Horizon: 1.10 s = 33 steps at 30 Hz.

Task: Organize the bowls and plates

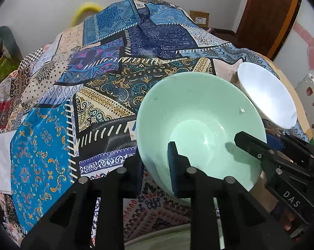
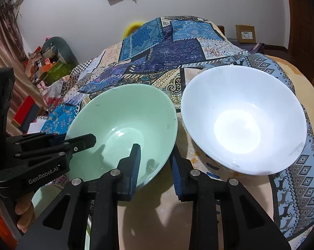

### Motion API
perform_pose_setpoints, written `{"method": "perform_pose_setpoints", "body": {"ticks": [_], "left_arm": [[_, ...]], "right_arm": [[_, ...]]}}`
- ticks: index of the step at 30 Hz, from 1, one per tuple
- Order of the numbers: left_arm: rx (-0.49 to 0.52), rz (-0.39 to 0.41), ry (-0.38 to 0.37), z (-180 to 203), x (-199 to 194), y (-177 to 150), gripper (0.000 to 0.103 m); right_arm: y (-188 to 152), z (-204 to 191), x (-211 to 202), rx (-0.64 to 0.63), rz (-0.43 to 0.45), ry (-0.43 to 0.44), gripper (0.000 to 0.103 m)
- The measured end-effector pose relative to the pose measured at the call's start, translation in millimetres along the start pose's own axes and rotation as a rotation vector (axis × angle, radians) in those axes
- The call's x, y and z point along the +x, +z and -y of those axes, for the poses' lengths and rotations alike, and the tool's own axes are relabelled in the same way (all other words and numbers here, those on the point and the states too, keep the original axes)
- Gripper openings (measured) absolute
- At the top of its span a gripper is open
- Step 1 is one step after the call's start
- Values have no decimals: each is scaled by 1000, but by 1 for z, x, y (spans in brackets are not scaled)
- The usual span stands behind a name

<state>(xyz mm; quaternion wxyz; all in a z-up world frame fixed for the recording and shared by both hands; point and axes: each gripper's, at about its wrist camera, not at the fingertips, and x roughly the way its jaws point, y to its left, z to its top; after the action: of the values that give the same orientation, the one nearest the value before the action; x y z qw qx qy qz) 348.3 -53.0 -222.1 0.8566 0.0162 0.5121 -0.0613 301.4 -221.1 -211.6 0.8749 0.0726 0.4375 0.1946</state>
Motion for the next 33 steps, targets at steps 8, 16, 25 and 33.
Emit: {"method": "perform_pose_setpoints", "body": {"ticks": [8,16,25,33], "left_arm": [[0,8,-8,3,-15,-9,21],[7,66,-13,8,-56,-18,21],[-12,132,-18,4,-111,-33,21],[-28,183,-7,-4,-155,-54,21]], "right_arm": [[-2,-2,-12,9,9,10,24],[1,-15,-38,-10,50,7,24],[1,-40,-72,-44,103,20,24],[-6,-68,-94,-86,132,24,24]]}}
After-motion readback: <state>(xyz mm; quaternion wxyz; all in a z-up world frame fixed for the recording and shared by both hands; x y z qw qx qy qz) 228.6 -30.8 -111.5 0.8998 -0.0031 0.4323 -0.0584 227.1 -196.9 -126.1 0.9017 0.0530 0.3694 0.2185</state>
